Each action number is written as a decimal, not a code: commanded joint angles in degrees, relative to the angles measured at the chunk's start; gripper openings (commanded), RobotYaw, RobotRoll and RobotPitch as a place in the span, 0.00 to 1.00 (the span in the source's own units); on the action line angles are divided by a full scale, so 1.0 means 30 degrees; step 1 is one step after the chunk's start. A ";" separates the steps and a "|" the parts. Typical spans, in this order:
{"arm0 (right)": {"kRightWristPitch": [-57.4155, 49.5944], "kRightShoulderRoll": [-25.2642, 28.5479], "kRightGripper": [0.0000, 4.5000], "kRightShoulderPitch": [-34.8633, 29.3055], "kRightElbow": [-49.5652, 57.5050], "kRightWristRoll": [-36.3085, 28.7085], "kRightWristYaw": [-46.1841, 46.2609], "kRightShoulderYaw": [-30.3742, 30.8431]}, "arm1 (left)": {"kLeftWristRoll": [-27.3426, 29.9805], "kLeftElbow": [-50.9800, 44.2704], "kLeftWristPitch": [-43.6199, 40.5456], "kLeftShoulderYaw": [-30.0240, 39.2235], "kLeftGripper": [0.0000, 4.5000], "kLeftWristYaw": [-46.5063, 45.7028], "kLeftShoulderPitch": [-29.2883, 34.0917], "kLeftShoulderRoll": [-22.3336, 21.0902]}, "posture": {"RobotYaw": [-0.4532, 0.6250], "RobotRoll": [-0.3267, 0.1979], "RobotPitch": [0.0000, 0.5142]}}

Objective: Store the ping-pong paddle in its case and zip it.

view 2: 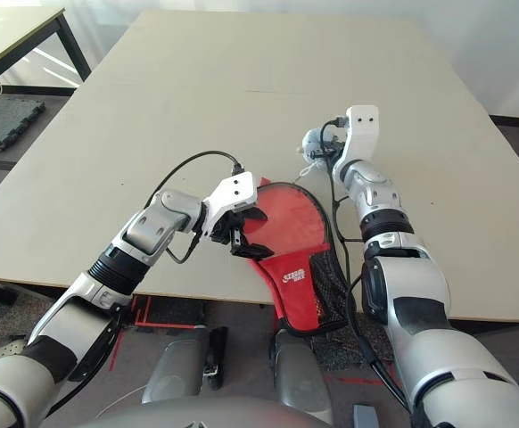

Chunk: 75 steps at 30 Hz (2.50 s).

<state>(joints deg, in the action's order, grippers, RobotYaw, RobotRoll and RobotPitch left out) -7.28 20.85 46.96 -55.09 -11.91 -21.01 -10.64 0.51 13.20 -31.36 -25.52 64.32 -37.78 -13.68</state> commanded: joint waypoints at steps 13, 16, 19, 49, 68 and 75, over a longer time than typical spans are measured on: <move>-0.6597 0.4887 0.00 -0.7885 1.1030 -0.2414 -0.4524 -0.1043 | -0.0054 0.1331 -0.0158 -0.1321 1.00 0.0359 -0.0049 0.0149 | 0.41 0.62 0.24; -0.7580 0.5606 0.00 -0.9114 1.2441 -0.2924 -0.5197 -0.1169 | -0.0015 0.1468 -0.0063 -0.1382 1.00 0.0323 -0.0122 0.0202 | 0.40 0.62 0.24; -0.8377 0.6136 0.00 -1.0163 1.3618 -0.3381 -0.5524 -0.1373 | -0.0018 0.1564 0.0061 -0.1459 1.00 0.0314 -0.0114 0.0217 | 0.40 0.62 0.24; -1.1893 1.0936 0.00 -1.8105 1.8418 -0.6533 -1.2865 -0.1009 | 0.0010 0.1769 -0.0031 -0.1530 1.00 -0.0036 -0.0435 0.0972 | 0.40 0.62 0.26; -1.1951 1.2968 0.00 -2.0313 1.8968 -0.6245 -1.5324 0.0648 | 0.0103 0.1366 -0.0347 -0.1619 1.00 -0.0154 -0.0313 0.1164 | 0.41 0.62 0.25; -1.2835 1.4425 0.00 -2.2050 1.9769 -0.7117 -1.6556 0.0147 | 0.0105 0.1515 -0.0281 -0.1613 1.00 -0.0219 -0.0385 0.1262 | 0.40 0.62 0.25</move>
<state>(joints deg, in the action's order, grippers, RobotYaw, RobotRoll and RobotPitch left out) -41.16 63.64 -14.64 4.31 -33.60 -67.62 -14.38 1.56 16.23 -31.11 -28.25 64.07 -39.91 -9.99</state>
